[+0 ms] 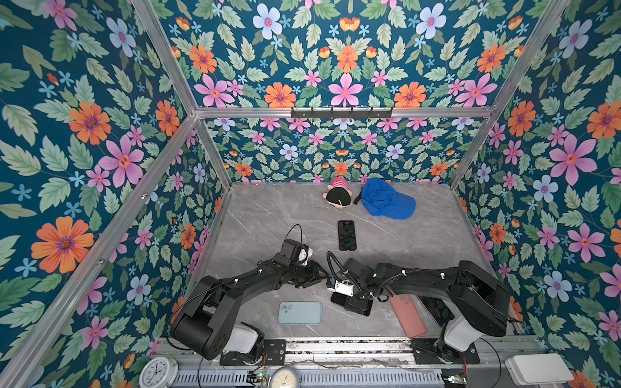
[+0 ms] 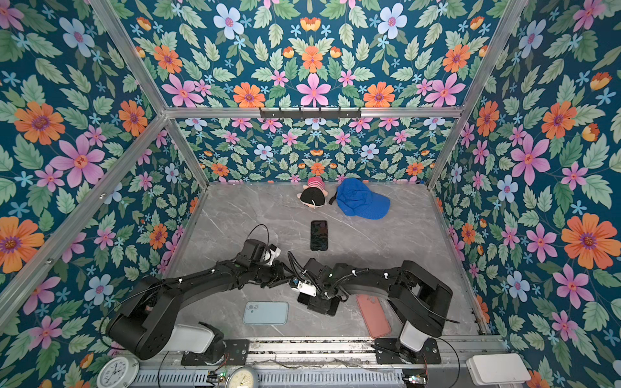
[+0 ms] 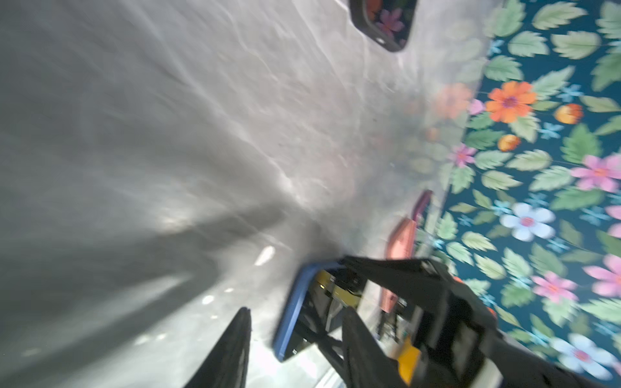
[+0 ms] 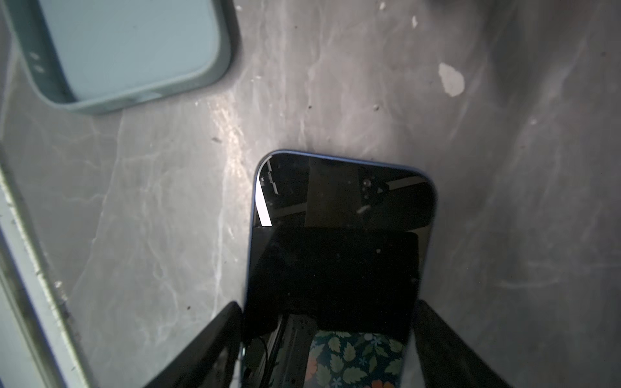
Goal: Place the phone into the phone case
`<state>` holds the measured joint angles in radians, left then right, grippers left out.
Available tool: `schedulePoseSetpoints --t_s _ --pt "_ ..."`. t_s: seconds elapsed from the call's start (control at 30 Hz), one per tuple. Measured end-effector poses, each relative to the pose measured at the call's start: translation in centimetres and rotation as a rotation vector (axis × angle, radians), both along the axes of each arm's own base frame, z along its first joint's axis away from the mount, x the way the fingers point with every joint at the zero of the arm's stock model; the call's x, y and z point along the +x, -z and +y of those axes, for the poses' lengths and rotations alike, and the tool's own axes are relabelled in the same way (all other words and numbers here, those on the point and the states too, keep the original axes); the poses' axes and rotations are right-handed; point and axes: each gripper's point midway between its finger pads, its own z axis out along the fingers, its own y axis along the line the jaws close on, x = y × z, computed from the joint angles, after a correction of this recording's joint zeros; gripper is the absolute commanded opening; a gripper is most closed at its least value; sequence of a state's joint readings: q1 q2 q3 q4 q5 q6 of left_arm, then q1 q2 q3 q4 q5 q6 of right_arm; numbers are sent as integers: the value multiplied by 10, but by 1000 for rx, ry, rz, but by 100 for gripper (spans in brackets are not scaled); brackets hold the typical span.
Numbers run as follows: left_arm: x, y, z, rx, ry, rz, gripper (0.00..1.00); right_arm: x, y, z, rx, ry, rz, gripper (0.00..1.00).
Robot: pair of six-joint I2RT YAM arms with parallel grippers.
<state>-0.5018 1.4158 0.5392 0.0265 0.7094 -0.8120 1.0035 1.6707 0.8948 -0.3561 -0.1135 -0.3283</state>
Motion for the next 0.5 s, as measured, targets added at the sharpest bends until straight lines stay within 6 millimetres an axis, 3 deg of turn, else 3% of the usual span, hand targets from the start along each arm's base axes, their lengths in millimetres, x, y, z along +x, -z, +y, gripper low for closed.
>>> schedulePoseSetpoints --t_s 0.27,0.5 --pt "-9 6 -8 -84 16 50 45 17 -2 4 53 50 -18 78" --pt "-9 4 -9 -92 12 59 45 10 -11 -6 10 64 14 92"
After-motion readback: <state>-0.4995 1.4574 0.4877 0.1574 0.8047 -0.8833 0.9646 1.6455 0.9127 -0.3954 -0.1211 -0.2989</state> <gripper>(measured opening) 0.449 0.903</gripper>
